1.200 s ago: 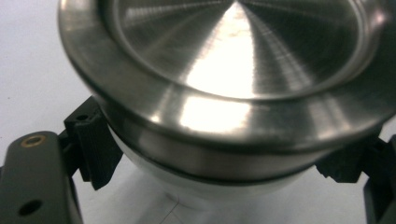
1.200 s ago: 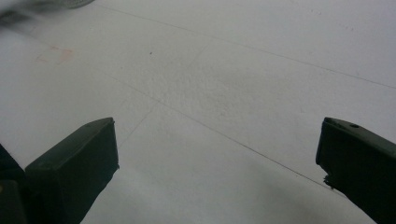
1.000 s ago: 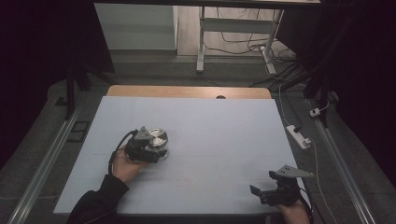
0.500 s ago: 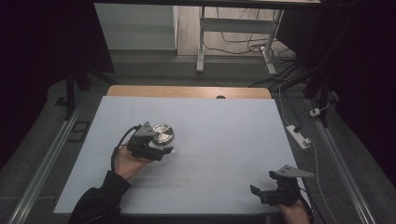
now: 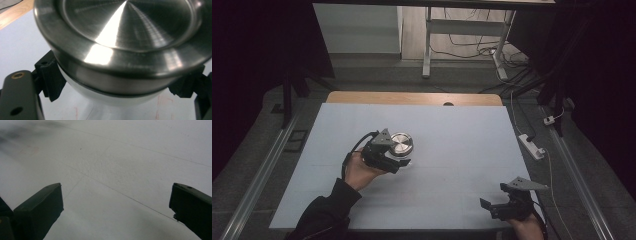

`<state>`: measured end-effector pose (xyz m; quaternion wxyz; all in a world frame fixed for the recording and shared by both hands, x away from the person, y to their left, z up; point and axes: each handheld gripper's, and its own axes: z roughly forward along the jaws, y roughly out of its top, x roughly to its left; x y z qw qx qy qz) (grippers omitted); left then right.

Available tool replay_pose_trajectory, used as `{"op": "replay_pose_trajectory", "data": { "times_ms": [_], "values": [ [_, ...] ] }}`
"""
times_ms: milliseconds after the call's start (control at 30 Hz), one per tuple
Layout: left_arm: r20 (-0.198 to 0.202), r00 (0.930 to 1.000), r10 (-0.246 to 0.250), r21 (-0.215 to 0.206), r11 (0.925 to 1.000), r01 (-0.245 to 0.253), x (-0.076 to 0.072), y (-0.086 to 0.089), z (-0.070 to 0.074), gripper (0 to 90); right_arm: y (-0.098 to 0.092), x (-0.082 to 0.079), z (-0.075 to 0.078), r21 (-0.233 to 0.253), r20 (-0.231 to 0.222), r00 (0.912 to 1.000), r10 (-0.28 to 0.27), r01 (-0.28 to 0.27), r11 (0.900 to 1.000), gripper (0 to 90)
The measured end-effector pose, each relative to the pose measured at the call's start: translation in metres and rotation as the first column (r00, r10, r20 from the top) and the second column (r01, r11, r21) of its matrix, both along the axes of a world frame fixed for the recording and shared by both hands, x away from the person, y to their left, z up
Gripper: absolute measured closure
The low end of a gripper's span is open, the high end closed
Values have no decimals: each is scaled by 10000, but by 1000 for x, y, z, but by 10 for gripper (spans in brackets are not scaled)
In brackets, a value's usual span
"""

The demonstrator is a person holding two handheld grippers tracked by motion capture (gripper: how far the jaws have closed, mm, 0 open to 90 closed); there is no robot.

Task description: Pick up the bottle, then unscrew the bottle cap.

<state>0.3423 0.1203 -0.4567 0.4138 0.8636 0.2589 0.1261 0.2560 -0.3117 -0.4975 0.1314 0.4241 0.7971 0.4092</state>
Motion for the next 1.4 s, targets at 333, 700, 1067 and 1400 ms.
{"op": "replay_pose_trajectory", "data": {
  "times_ms": [333,700,1067,1400],
  "values": [
    [-94,9983,-576,60,9983,576,-3,-21,4,158,0,0,0,-7,5,10000,36,-36,10000,0],
    [-265,9959,-862,-249,9960,855,-8,-30,7,158,0,0,0,-37,60,9999,90,-90,10000,0],
    [-211,9950,-981,-73,9952,979,-12,-30,8,158,4,-2,2,-96,238,9993,304,-302,9995,0],
    [-200,9933,-1141,-100,9934,1139,-14,-32,7,158,13,-2,12,405,507,9967,626,-647,9971,0]
  ]
}}
